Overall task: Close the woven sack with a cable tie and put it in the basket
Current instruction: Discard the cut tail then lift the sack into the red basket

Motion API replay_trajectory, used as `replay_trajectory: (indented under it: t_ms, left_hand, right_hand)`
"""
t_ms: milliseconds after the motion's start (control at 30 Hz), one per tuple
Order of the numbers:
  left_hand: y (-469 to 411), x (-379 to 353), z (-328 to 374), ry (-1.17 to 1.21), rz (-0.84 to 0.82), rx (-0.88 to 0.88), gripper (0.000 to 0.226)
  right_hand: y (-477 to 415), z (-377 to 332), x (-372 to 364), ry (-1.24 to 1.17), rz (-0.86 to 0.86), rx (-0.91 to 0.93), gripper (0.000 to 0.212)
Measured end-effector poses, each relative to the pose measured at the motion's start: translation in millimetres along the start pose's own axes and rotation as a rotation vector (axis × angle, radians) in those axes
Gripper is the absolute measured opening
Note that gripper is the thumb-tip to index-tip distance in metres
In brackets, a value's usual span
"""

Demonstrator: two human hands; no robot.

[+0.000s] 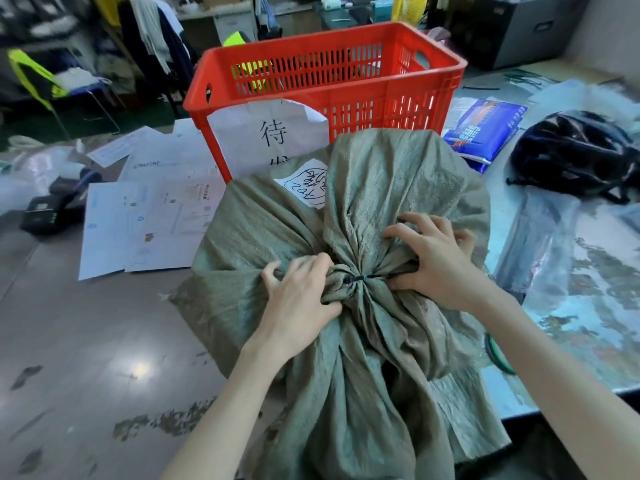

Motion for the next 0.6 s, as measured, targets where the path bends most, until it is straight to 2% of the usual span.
replay_trajectory:
  t_ms: [167,300,367,533,600]
  left_hand:
    - [-5.3,0.8,3.8,0.159,-0.005,0.052,0.038]
    - [-11.8,-3.3,-0.3,0.308,-0.029,0.151,0.042]
    - [-11.1,-3.9,0.2,0.336,-0.014,0.171,0.042]
    - [-5.9,8.1,8.3,0.472,0.149,0.206,0.039]
    - [-3.1,20.8,13.1,0.5,0.246,0.196,0.042]
  right_hand:
    - [-5.0,-2.6,1.2,0.057,0.083,0.033,0.053]
    - [-10.8,-1.4,0.5,-0.001,0.124,0.059,0.034]
    - [-12.0,-1.0,-1.6,-0.042,0.141,0.072,0.034]
    - [-1.8,-6.5,-2.1,-0.09,0.242,0.126,0.04]
    - [6.9,-7.1,-0.9,-0.127,0.264,0.145,0.033]
Point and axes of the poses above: each hand's wrist, its own y-axis away from the middle knuckle, its own x-axis out of the back of the hand, z = x × y, the point moved 5 cm from there along -y, towards the middle knuckle, and after that the axes turned 14 degrees about -y, right-handed, at the moved point
